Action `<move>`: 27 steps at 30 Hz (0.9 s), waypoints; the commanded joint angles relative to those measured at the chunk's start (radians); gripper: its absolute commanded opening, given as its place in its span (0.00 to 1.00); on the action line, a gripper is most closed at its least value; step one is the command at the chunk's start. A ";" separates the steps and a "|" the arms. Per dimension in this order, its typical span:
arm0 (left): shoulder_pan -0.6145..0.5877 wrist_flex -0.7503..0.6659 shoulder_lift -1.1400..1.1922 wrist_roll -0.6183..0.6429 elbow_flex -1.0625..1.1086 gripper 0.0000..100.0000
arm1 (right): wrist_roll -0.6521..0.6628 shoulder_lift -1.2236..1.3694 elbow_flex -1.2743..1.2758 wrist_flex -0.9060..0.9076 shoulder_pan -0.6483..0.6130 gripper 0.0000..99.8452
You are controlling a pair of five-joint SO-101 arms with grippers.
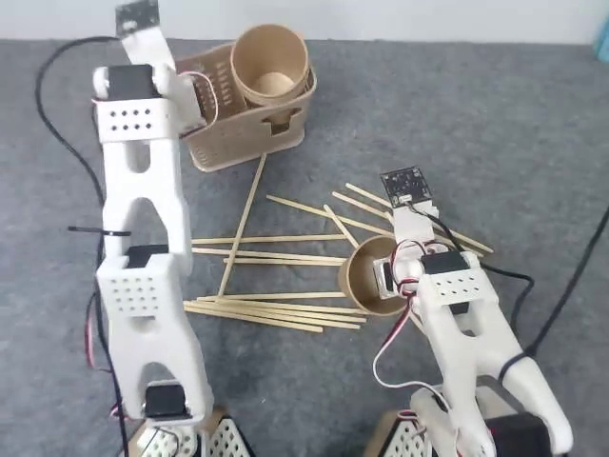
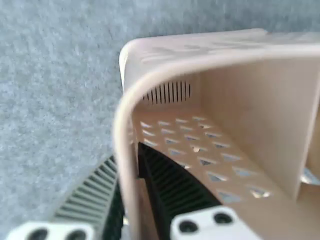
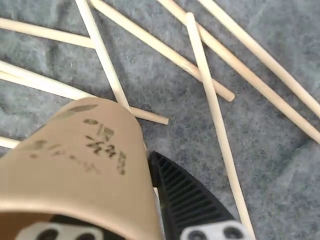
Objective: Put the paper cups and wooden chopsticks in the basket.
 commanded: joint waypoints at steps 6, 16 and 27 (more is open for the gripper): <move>-0.037 0.031 -0.463 -0.080 0.320 0.01 | 0.017 -0.007 0.009 -0.012 0.024 0.01; -0.107 -0.043 -0.310 -0.026 0.177 0.01 | 0.011 -0.007 0.009 -0.004 0.024 0.01; -0.186 0.026 0.133 0.132 -0.460 0.03 | 0.011 -0.004 0.009 -0.007 0.024 0.01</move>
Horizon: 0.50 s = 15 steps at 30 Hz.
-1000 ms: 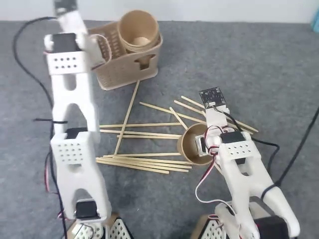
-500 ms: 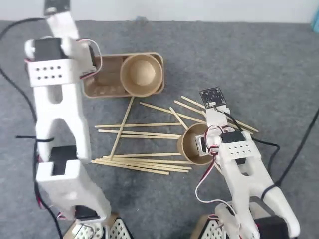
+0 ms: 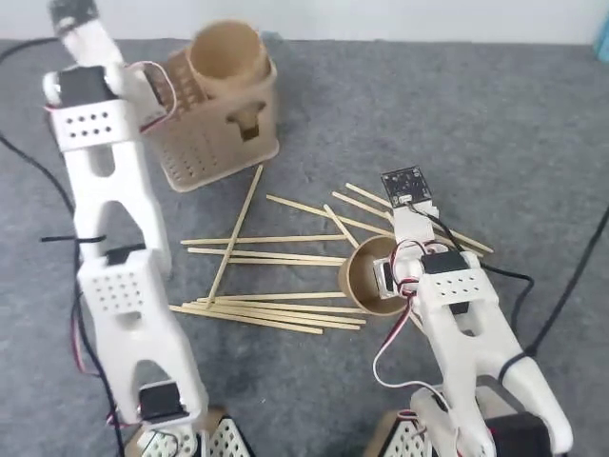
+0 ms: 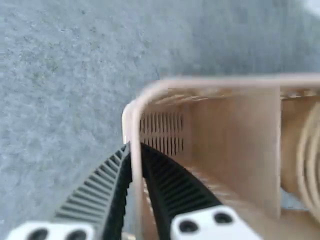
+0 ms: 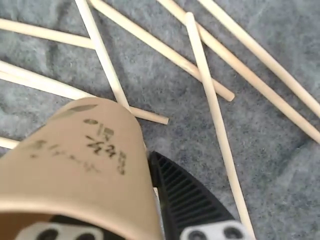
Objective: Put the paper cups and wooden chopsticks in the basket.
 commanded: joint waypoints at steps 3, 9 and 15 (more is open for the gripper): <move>-0.057 0.044 0.075 0.069 -0.363 0.14 | 0.012 -0.001 0.009 -0.013 0.024 0.01; -0.060 0.046 -0.018 0.089 -0.417 0.34 | 0.017 -0.001 0.009 -0.013 0.024 0.01; -0.014 0.048 -0.213 -0.140 -0.277 0.28 | 0.018 0.001 0.008 -0.015 0.024 0.01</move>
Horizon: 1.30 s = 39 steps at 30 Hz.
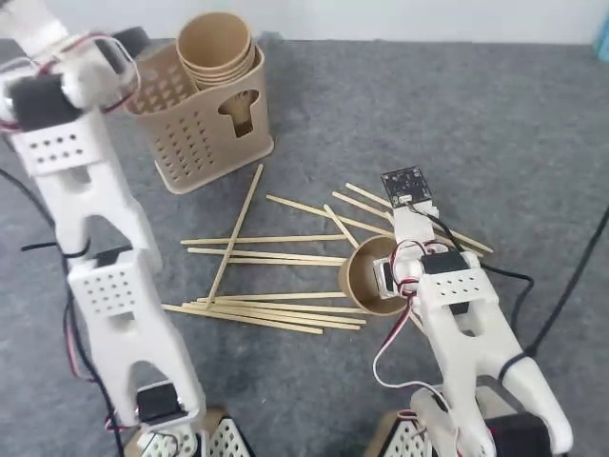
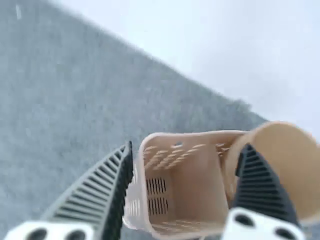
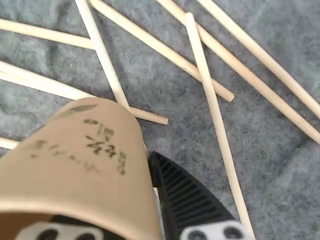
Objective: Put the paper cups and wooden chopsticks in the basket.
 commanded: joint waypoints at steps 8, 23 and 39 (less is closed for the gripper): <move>0.180 -0.018 -0.496 -0.095 0.662 0.24 | 0.018 0.001 0.008 -0.012 0.024 0.01; 0.187 -0.181 -0.304 0.150 0.771 0.24 | 0.018 -0.002 0.008 -0.007 0.024 0.01; 0.235 0.034 -0.239 -0.638 0.429 0.24 | 0.018 -0.002 0.008 -0.010 0.024 0.01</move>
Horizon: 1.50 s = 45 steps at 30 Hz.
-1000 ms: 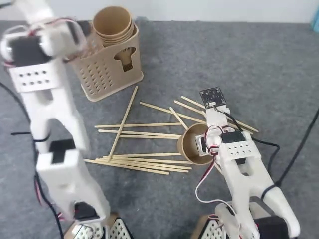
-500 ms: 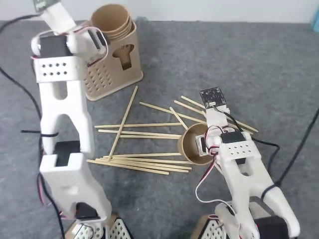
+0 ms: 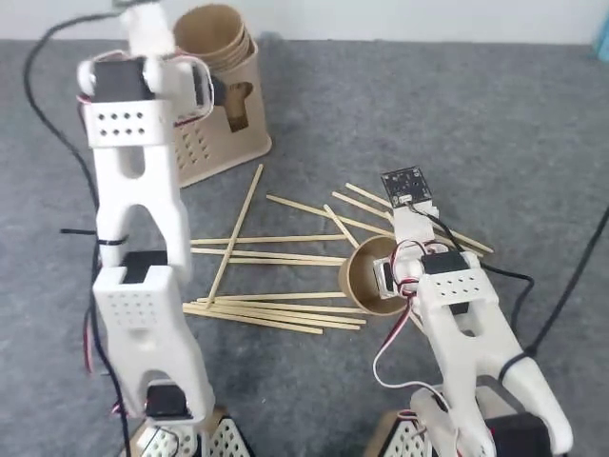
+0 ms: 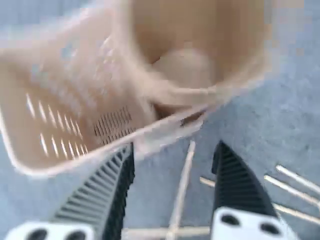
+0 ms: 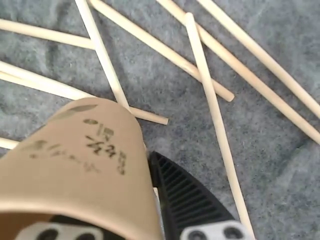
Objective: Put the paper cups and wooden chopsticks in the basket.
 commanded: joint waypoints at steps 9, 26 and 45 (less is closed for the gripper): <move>-0.015 0.018 -0.315 -0.735 0.180 0.24 | 0.018 0.002 -0.002 -0.012 0.022 0.01; -0.063 -0.117 -0.058 -0.744 0.183 0.24 | 0.015 0.002 -0.002 -0.010 0.024 0.01; -0.017 0.040 -0.155 -0.899 0.271 0.01 | 0.017 0.002 -0.003 -0.012 0.024 0.01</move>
